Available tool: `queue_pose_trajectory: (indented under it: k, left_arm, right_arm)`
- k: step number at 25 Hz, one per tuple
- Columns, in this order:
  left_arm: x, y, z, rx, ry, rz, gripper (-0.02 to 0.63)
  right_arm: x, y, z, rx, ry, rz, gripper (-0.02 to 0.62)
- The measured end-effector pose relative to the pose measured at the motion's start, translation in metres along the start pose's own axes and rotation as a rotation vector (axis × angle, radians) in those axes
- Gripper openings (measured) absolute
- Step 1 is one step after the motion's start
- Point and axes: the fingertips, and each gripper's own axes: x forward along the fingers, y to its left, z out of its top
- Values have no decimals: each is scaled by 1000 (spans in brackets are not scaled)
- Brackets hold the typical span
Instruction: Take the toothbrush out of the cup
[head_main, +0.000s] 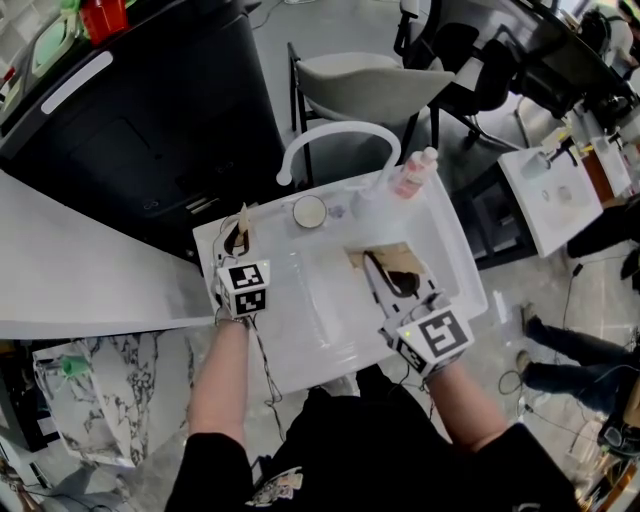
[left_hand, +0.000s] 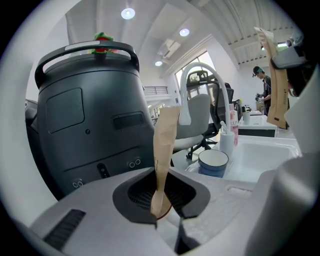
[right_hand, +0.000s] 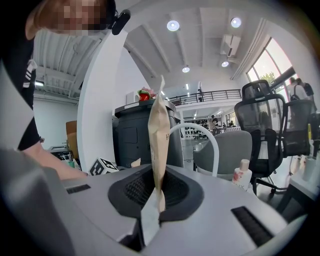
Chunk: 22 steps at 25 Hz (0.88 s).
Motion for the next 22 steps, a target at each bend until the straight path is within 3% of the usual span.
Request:
queue_pose_trajectory:
  k: [12, 22]
  left_arm:
    - [-53, 16, 57, -40, -142, 18, 36]
    - [-144, 23, 120, -97, -304, 17, 35]
  right_arm:
    - [7, 20, 19, -15, -53, 40, 23]
    - [10, 42, 37, -6, -107, 76, 23]
